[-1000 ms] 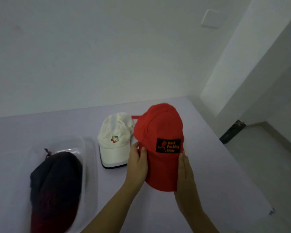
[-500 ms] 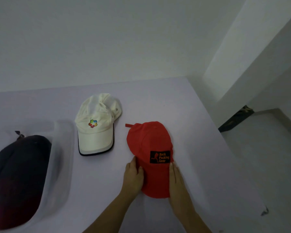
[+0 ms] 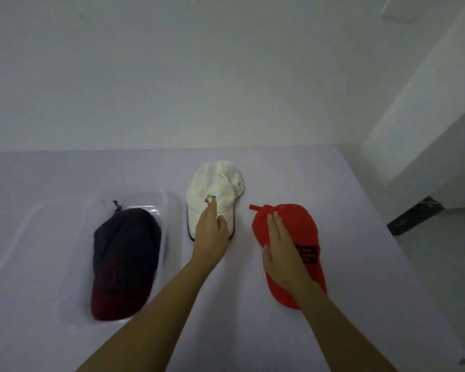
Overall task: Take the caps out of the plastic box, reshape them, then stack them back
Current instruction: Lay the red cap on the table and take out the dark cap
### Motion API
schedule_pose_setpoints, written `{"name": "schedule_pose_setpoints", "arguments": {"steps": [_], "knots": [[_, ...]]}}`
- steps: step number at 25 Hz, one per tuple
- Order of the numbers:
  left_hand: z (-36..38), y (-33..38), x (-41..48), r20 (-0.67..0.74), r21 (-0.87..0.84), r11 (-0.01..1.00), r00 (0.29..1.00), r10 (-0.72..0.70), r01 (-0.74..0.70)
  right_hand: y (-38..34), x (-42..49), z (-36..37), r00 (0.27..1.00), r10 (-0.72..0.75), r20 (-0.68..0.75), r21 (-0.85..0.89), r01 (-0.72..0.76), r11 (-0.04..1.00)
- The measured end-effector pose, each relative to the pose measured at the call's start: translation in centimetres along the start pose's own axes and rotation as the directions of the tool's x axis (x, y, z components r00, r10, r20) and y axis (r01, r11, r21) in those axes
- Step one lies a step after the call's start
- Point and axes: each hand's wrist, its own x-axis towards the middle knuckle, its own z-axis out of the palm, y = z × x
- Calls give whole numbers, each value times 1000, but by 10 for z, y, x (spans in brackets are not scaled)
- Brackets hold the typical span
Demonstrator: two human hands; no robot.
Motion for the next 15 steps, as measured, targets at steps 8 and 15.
{"name": "schedule_pose_setpoints", "arguments": {"steps": [8, 15], "knots": [[-173, -94, 15, -242, 49, 979, 954, -179, 196, -189, 58, 84, 984, -151, 90, 293, 119, 949], [-181, -179, 21, -34, 20, 948, 947, -318, 319, -228, 75, 142, 923, 59, 380, 289, -179, 941]]}}
